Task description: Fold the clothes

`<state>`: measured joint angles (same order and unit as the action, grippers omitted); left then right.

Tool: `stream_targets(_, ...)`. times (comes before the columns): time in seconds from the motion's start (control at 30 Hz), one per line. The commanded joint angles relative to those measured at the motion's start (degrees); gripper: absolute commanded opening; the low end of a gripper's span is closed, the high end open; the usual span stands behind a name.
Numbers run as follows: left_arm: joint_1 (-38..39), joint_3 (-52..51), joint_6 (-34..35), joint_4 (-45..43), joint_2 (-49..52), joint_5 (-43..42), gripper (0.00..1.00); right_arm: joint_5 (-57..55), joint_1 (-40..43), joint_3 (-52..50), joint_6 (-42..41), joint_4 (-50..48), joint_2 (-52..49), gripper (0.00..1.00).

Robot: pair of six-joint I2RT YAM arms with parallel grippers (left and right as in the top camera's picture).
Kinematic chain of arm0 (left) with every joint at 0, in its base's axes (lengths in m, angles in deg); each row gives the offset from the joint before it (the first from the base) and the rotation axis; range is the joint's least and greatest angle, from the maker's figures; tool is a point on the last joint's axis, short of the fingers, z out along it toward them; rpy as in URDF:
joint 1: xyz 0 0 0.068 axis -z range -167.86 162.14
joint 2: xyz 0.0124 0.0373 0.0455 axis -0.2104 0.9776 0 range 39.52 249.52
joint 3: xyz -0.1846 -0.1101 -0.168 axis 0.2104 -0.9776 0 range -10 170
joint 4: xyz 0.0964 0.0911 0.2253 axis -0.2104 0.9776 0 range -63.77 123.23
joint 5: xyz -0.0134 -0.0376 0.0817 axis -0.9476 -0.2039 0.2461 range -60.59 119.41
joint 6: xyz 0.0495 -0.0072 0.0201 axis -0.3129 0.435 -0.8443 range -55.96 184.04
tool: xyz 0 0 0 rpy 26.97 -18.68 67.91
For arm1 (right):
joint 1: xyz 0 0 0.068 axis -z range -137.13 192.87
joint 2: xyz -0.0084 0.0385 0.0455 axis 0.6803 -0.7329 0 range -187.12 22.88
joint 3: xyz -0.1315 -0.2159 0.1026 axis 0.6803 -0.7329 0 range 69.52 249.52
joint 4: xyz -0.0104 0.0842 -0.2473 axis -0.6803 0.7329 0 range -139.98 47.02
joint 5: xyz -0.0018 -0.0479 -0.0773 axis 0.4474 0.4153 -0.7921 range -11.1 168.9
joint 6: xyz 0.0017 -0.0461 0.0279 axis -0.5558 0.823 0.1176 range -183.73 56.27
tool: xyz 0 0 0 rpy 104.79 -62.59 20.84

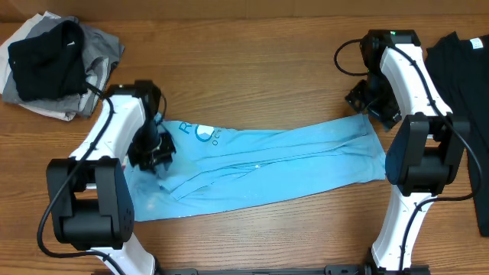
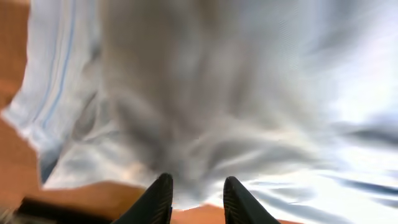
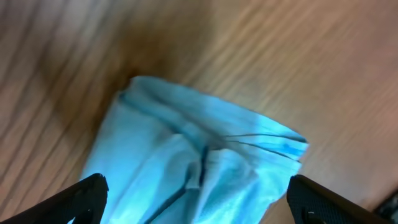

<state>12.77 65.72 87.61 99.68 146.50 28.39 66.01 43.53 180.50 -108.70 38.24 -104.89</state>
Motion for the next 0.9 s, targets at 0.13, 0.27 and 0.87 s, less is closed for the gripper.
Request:
stream_targets(0.13, 2.1, 5.9, -3.9, -4.6, -1.2, -6.5, 0.16, 11.1, -0.7, -0.1, 15.6, -1.9, 1.4, 0.80)
stream_targets(0.27, 3.0, 4.1, -3.7, -5.2, -0.3, -6.5, 0.04, 11.6, -1.2, -0.5, 16.3, -1.9, 1.4, 0.77)
stream_targets(0.87, 3.5, -1.2, -4.7, -13.3, 2.4, -7.9, 0.04, 12.2, -1.4, -13.5, 14.5, -6.8, 1.4, 0.04)
